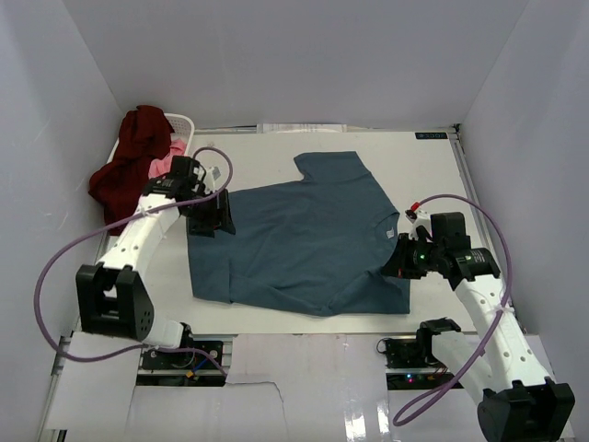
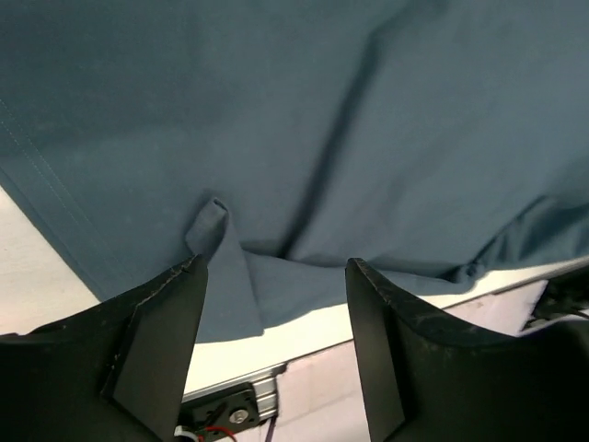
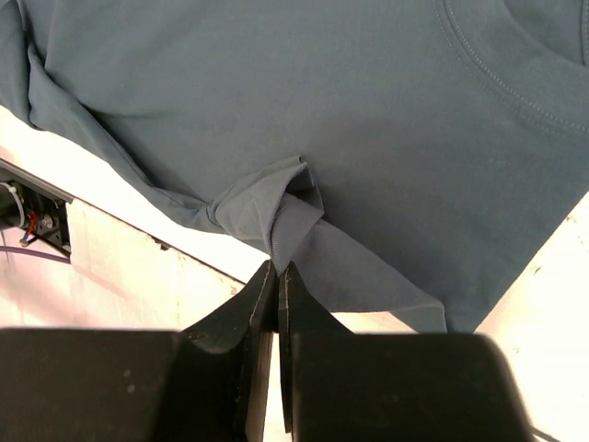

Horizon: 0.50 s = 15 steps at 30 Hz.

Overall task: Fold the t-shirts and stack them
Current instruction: Flatten out the tshirt

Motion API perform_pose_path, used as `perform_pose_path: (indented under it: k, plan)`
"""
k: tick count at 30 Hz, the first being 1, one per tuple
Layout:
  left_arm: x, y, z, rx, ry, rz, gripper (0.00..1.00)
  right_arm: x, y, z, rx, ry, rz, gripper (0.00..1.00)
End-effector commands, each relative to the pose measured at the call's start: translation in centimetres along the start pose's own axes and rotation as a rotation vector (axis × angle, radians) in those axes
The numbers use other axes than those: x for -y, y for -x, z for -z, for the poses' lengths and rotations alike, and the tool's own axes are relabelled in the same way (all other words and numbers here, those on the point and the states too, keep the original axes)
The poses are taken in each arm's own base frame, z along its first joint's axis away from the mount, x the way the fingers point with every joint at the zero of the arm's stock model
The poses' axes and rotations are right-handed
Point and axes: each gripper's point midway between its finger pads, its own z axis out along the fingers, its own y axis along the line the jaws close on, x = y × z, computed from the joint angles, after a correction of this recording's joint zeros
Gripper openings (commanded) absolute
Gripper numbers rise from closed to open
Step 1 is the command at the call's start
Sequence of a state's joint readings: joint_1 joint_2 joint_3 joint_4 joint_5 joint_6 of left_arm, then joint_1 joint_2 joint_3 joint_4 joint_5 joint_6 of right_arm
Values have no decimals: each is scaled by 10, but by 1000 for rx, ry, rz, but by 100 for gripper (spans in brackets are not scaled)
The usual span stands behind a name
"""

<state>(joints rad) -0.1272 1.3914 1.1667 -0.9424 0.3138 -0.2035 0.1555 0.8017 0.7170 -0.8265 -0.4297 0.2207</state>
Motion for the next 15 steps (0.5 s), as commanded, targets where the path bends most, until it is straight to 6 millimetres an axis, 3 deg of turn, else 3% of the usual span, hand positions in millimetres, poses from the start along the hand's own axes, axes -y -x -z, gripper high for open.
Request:
perform_pose_path:
  k: [1,4,10,15]
  plan:
    - [-15,0,-14,-79,133,-51,72,-12,22,4,49,45,82,8]
    - [-22,-9,-28,-151,202,-55,71,-12,23,3,38,44,94,8]
    - [-36,-33,-35,-236,288,-41,69,-13,22,-1,32,63,98,8]
    - [-35,-39,-41,-257,300,-49,69,-13,21,-1,40,69,101,8]
